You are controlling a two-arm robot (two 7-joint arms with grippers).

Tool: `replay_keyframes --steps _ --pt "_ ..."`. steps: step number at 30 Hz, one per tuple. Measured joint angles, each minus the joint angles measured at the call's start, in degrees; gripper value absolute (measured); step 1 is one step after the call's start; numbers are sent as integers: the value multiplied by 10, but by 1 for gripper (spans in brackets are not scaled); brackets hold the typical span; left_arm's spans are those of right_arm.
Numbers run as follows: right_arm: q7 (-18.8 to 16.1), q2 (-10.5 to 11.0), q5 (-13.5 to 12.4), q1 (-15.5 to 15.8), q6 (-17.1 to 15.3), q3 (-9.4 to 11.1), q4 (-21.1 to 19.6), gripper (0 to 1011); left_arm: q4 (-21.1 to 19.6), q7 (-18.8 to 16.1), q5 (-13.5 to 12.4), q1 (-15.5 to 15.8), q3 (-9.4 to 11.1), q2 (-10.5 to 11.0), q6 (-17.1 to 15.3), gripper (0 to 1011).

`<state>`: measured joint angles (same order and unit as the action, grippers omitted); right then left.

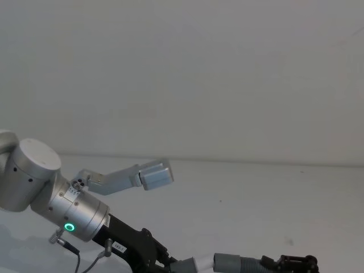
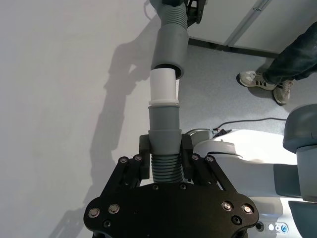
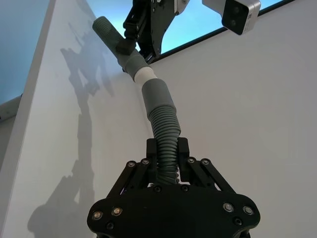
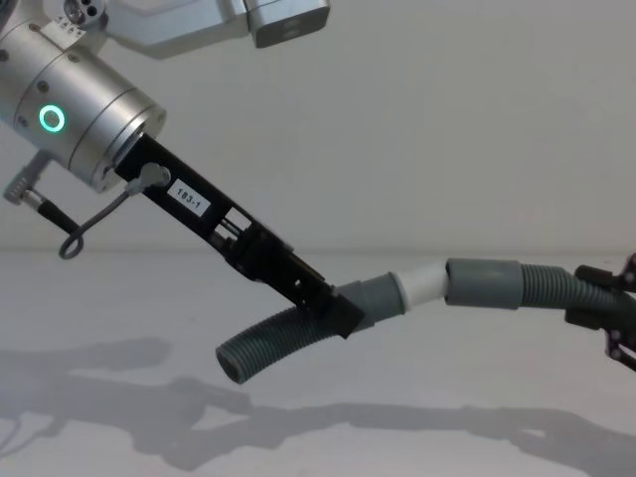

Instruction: Use both hands to pick up one end of the pipe from the table, align the ends, and insert them.

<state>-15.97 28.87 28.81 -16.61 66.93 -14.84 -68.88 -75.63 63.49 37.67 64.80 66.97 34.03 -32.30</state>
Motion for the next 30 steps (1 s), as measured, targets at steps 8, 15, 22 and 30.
replay_keyframes --steps 8,15,22,30 --pt "-1 1 -5 3 3 1 -3 215 7 6 -2 2 1 -4 4 322" --pt "-8 3 -16 5 -3 -1 -8 215 8 15 -2 5 5 -8 6 322" --pt "-15 5 -31 6 -14 -3 -13 215 8 25 -2 10 12 -9 8 322" --pt "-19 5 -36 5 -12 -3 -15 215 5 33 -3 18 19 -8 4 322"
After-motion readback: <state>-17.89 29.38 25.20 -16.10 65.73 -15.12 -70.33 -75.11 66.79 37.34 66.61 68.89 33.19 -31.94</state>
